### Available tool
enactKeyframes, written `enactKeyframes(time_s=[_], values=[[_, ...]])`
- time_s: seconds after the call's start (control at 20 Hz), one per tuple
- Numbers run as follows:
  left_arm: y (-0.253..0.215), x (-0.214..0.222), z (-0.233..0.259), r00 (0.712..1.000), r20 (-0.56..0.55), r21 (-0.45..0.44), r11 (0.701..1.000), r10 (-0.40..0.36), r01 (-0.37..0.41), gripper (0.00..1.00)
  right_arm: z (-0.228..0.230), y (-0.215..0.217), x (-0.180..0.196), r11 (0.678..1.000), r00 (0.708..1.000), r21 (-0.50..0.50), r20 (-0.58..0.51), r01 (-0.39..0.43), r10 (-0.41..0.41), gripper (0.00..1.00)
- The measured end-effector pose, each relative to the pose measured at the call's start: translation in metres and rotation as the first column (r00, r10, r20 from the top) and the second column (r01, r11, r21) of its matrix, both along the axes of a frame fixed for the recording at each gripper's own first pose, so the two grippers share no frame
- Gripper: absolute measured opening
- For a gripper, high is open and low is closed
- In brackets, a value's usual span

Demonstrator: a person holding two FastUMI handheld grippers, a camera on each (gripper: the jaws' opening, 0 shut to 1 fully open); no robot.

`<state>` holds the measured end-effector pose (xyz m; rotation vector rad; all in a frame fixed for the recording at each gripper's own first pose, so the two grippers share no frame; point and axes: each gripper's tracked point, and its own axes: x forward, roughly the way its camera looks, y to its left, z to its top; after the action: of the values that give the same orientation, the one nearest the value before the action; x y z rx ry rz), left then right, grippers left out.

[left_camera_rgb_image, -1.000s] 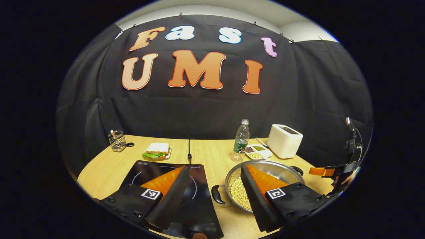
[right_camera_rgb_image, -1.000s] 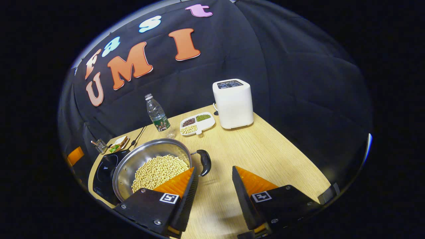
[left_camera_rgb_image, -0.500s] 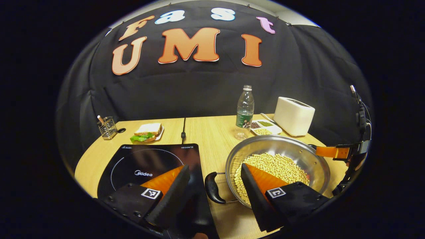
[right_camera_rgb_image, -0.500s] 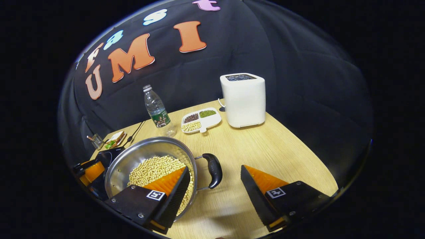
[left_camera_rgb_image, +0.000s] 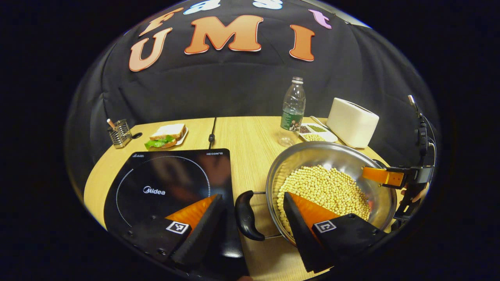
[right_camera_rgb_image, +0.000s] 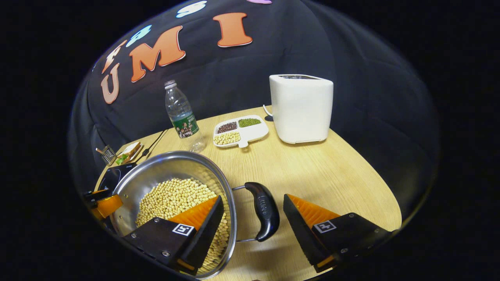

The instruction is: First push the handle of the pot to place it horizontally, then grasp the pot with both hands and set it on the induction cooktop.

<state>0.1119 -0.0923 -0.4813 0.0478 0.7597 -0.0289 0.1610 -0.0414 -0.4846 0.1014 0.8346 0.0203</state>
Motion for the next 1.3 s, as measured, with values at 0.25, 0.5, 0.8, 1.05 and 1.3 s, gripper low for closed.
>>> enactKeyframes(time_s=[0.25, 0.5, 0.8, 1.05, 1.3], values=[[-0.004, 0.004, -0.005, 0.999, -0.016, 0.038, 0.999, -0.028, 0.029, 1.0, -0.012, 0.005, 0.001, 1.0, 0.999, 0.023, -0.041, -0.015, 0.016, 0.82], [-0.01, 0.006, -0.008, 0.998, -0.05, 0.084, 0.996, -0.024, 0.028, 0.93, -0.01, 0.006, -0.007, 0.993, 0.998, 0.115, -0.059, 0.008, -0.001, 0.55], [-0.005, 0.006, -0.009, 0.994, -0.103, 0.048, 0.998, 0.04, -0.035, 0.63, -0.009, 0.004, -0.007, 0.992, 0.998, 0.119, -0.058, 0.029, -0.022, 0.48], [-0.008, 0.003, -0.01, 0.991, -0.13, 0.045, 0.999, 0.036, -0.03, 0.53, -0.001, 0.003, -0.01, 0.985, 0.995, 0.154, -0.065, 0.079, -0.069, 0.48], [-0.007, 0.003, 0.016, 0.993, -0.115, 0.029, 0.999, 0.02, -0.017, 0.53, 0.03, 0.001, -0.014, 0.98, 0.995, 0.174, -0.034, 0.099, -0.095, 0.46]])
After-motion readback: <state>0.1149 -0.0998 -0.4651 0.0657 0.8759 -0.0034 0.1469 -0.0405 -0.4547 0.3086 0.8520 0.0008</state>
